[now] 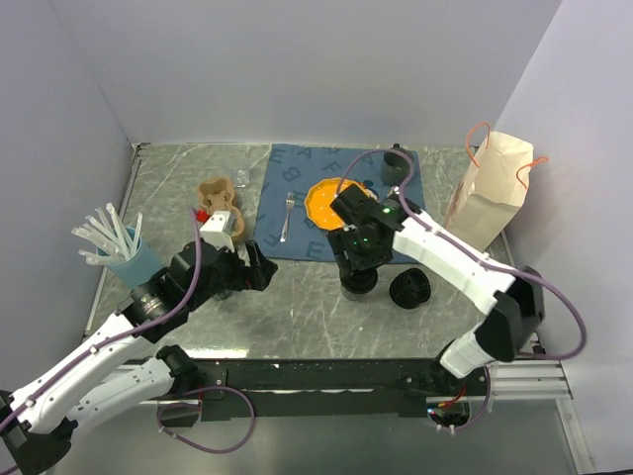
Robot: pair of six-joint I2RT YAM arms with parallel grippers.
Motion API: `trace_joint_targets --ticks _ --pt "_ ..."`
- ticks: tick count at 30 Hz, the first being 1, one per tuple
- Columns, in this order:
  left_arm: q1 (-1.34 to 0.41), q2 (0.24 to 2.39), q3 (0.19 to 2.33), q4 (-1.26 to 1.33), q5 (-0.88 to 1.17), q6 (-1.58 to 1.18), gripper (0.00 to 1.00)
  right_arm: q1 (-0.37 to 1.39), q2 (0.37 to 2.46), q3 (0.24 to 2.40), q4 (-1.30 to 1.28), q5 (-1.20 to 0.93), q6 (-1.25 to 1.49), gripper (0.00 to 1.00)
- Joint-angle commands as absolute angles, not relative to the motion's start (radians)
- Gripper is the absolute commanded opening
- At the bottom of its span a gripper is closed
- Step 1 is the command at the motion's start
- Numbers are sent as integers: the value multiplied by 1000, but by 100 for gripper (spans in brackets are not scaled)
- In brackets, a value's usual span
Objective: Pack the takeout coffee
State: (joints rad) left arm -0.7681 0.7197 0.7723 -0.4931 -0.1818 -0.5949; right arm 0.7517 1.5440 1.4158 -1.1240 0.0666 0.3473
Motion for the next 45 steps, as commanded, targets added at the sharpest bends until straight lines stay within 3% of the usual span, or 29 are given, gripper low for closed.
trace_joint_targets --ticks 1,21,26,34,45 --pt "-765 719 775 -431 -187 -572 97 724 1437 1425 -1216 86 388 62" --pt "-765 721 792 -448 -163 -540 97 123 1267 1378 -1221 199 377 60" --pt "-765 723 790 -449 -166 -535 97 61 1269 1376 -1206 192 371 60" --pt "-765 735 792 -442 -160 -531 97 -46 1195 1200 -1157 242 469 60" --pt "-765 733 793 -449 -164 -534 97 -150 1175 973 -1014 149 531 59"
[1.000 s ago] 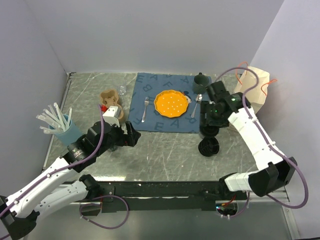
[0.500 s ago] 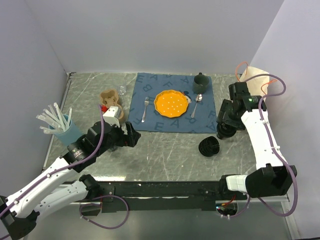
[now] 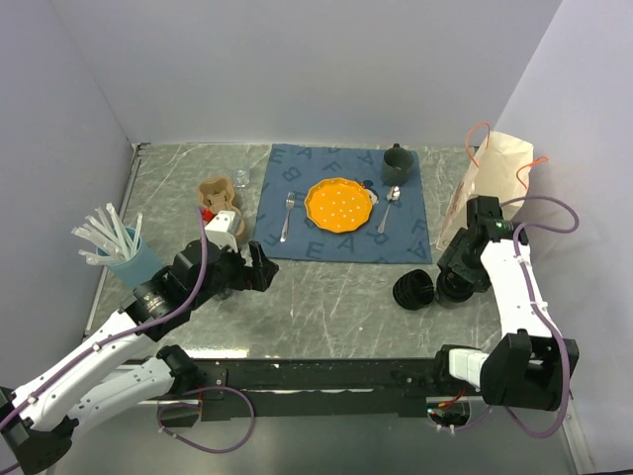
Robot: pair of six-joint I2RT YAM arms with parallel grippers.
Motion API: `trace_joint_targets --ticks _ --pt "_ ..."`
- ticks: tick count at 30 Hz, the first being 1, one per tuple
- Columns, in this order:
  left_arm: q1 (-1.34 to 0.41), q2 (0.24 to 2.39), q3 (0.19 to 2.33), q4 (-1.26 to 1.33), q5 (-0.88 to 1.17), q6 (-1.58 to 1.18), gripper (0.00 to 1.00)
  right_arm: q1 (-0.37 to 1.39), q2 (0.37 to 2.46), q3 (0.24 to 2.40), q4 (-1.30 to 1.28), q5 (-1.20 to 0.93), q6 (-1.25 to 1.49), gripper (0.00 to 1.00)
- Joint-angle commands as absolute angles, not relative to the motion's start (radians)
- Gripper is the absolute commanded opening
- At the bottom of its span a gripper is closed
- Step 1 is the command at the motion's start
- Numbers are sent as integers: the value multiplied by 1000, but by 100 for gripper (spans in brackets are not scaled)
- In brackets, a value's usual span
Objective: Pack the takeout coffee
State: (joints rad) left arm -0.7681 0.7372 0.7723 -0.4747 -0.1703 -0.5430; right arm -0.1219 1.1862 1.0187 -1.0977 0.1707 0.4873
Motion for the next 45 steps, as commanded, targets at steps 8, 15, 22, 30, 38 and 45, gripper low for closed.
trace_joint_targets --ticks 8,15,22,30,38,45 --pt "-765 713 796 -480 -176 -537 97 -178 1158 875 -962 156 526 59" --pt "-764 716 807 -485 -179 -546 97 -181 1137 893 -979 176 512 73" --pt "-765 719 801 -472 -186 -546 97 -184 1123 1035 -1051 167 492 98" --pt "-764 726 802 -456 -187 -542 97 -181 1112 1124 -1081 134 468 95" --pt "-764 756 807 -439 -173 -529 97 -92 973 1291 -882 -52 364 91" --pt "-765 787 841 -433 -155 -506 97 -52 1116 1537 -833 84 212 91"
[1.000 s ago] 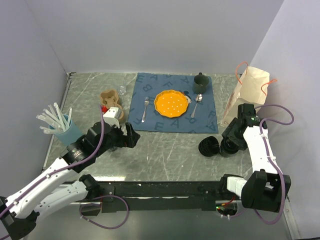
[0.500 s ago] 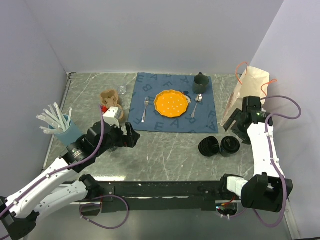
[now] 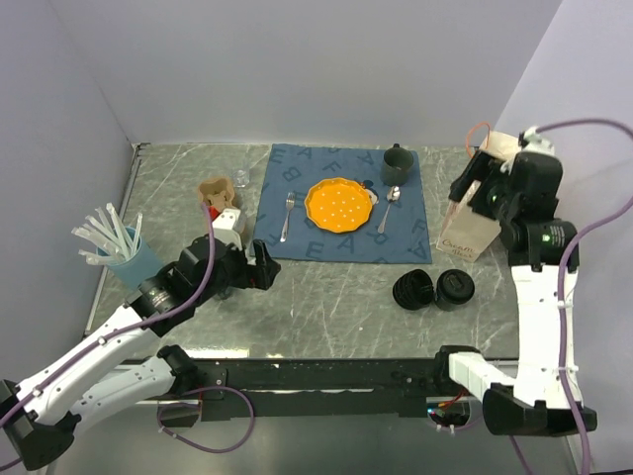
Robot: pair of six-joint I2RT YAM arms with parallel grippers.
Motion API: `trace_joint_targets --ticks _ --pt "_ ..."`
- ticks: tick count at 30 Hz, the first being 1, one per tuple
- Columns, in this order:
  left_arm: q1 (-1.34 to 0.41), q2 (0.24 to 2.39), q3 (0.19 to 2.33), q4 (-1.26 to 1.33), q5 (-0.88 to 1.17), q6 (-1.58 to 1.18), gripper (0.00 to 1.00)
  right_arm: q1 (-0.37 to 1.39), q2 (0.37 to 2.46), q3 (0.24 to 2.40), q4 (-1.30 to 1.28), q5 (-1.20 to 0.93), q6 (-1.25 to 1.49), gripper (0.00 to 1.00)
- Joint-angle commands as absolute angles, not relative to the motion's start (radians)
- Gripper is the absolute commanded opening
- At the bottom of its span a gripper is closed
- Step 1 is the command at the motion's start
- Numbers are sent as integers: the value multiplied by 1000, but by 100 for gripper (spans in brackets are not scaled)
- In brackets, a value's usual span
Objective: Pack the takeout coffee
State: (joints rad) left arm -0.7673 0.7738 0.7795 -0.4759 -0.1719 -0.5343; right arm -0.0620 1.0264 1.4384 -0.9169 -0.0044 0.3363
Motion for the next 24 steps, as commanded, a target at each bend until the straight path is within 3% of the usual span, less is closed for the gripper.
trace_joint_targets --ticks 1,9,14,19,21,22,24 --pt "-765 798 850 -437 -156 -506 97 -51 1141 1592 -838 104 192 92" --pt "-765 782 857 -434 -129 -529 97 -51 1495 1896 -1063 242 60 89" --pt "-765 762 842 -437 -130 -525 97 -55 1565 1885 -1071 278 52 70" --pt "-765 749 839 -454 -156 -509 97 -55 1604 1858 -1052 273 43 63" --pt "-765 746 839 -457 -161 -508 97 -55 1631 1859 -1054 285 43 54" --pt "-765 746 842 -460 -163 -508 97 -55 1638 1859 -1048 287 51 38" --pt "-765 747 847 -465 -167 -509 97 -55 1661 1876 -1055 288 57 29"
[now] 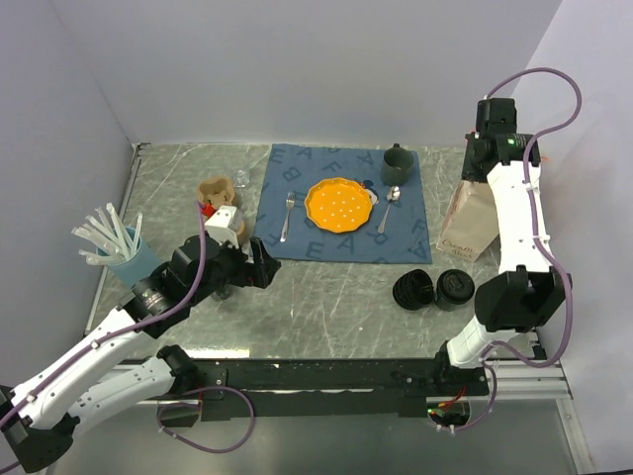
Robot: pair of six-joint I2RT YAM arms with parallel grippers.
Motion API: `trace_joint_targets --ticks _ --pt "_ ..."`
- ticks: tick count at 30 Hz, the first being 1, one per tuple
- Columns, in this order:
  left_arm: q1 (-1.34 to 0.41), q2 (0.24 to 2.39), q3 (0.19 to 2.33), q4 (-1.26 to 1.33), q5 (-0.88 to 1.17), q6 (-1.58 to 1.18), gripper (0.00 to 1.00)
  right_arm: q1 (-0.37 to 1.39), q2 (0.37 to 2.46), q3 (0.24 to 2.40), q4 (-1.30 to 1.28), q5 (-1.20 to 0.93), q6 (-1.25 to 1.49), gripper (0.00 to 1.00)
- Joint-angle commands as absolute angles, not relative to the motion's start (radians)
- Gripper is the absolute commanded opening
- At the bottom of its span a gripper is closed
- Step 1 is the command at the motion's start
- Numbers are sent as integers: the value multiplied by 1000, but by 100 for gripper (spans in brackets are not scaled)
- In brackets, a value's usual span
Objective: Pack the takeout coffee
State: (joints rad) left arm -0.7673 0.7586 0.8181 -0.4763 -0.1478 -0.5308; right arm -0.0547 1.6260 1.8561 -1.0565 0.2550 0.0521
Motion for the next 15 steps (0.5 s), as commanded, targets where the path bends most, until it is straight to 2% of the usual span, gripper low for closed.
trace_joint_targets --ticks 1,6,9,10,15 --pt "-764 747 848 -468 -167 -508 97 -55 1672 1888 -1077 299 66 25" --pt "-765 742 850 -472 -172 -502 97 -55 1695 1919 -1088 308 55 19" --pt "-765 742 854 -471 -175 -497 97 -54 1687 1924 -1072 293 17 7" --pt "-765 742 856 -472 -178 -495 97 -52 1684 1927 -1071 293 -10 0" --pt "-764 753 903 -486 -207 -491 97 -45 1635 1966 -1045 337 -49 0"
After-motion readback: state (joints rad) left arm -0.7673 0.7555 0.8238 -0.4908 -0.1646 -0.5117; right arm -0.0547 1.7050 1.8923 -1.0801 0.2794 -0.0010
